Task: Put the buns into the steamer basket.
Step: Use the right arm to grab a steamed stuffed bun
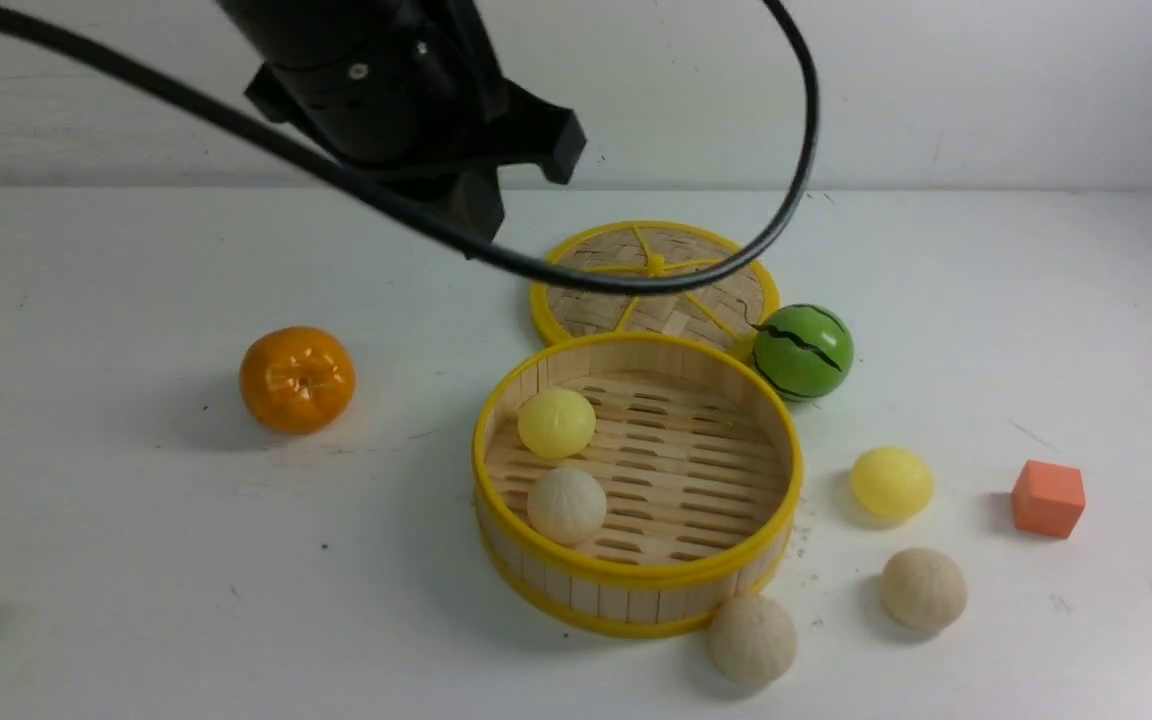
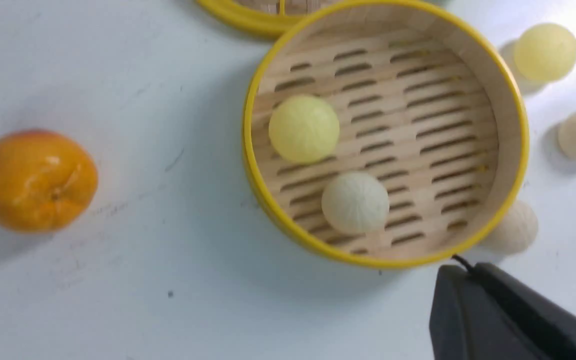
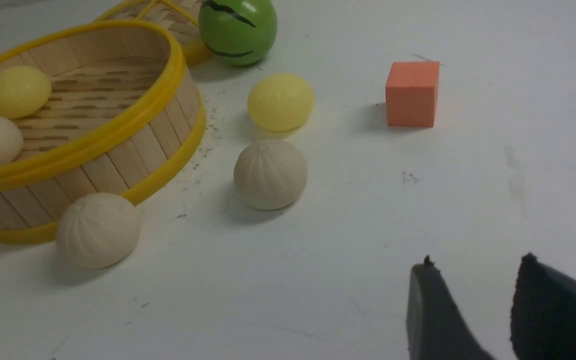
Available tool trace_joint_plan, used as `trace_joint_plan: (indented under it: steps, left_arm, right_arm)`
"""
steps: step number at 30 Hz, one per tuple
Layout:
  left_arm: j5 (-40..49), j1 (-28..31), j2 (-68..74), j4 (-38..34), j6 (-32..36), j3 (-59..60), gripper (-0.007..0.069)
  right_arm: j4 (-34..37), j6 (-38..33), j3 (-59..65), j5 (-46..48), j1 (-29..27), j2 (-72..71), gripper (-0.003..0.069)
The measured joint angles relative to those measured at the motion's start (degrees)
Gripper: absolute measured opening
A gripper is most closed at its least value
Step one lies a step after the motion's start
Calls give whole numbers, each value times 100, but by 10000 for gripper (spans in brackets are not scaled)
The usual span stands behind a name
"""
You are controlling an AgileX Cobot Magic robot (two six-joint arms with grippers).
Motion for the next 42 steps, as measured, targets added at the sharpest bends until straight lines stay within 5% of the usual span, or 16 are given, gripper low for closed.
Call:
trace_joint_plan:
  steps: [5,14,22,34,39,42]
  left_arm:
    - [-519,7,-1191,-349,0,1770,-13]
    - [-3360,7,-3646,-1125,588,5645,-13]
    - [-4667,7,-5238,-2136,1096,7344,-13]
    - [-4841,7,-6762,-2669,1805,8029,-13]
    - [-4841,7,-6762,-2680,1826,8029,-13]
    - [-4838,7,-6762,-2680,1831,8029,-13]
  right_arm:
    - [0,0,0,0,0,0,241]
    - [0,0,0,0,0,0,241]
    - [20,13,0,-58,0,0,241]
    - [2528,1018,50,-1737,0,0,241]
    - [2873,992,-687,-782,87,372,241]
    - [2679,245,-2309,1365,174,1950,241]
